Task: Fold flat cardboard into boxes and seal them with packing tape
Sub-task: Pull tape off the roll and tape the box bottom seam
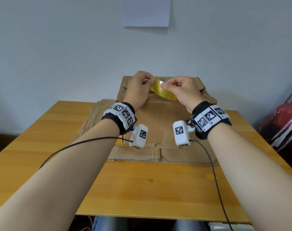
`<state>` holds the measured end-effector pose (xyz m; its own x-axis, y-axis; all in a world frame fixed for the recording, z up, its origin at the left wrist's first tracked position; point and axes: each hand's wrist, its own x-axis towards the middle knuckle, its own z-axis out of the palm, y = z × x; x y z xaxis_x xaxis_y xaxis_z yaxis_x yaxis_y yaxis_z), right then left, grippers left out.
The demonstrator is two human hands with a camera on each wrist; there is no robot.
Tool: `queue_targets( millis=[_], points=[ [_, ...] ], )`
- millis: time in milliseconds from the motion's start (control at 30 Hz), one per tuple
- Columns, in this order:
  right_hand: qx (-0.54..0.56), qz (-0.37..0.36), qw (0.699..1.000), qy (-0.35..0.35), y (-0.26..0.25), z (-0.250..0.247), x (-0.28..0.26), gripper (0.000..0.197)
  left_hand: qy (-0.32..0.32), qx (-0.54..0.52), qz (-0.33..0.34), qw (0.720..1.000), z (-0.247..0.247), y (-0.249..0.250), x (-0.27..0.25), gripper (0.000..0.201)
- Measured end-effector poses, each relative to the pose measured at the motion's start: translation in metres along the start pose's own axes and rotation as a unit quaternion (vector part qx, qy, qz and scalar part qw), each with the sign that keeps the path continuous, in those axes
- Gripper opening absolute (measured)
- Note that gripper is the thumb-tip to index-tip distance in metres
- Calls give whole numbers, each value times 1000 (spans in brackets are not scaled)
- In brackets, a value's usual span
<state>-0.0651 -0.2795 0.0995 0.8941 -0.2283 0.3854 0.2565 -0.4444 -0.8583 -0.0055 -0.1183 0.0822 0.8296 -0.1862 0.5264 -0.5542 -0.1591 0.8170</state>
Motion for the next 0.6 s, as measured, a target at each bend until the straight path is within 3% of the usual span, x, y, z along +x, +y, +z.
queue_targets(
  millis=[267, 433, 600],
  points=[
    [-12, -10, 1000, 21, -20, -4, -4, 17, -29, -55, -32, 998, -6, 15, -2, 12],
    [6, -41, 998, 36, -48, -10, -3, 17, 16, -123, -50, 991, -13, 49, 5, 21],
    [-27, -101, 994, 5, -58, -10, -11, 42, 47, -131, -48, 989, -23, 74, 11, 21]
  ],
)
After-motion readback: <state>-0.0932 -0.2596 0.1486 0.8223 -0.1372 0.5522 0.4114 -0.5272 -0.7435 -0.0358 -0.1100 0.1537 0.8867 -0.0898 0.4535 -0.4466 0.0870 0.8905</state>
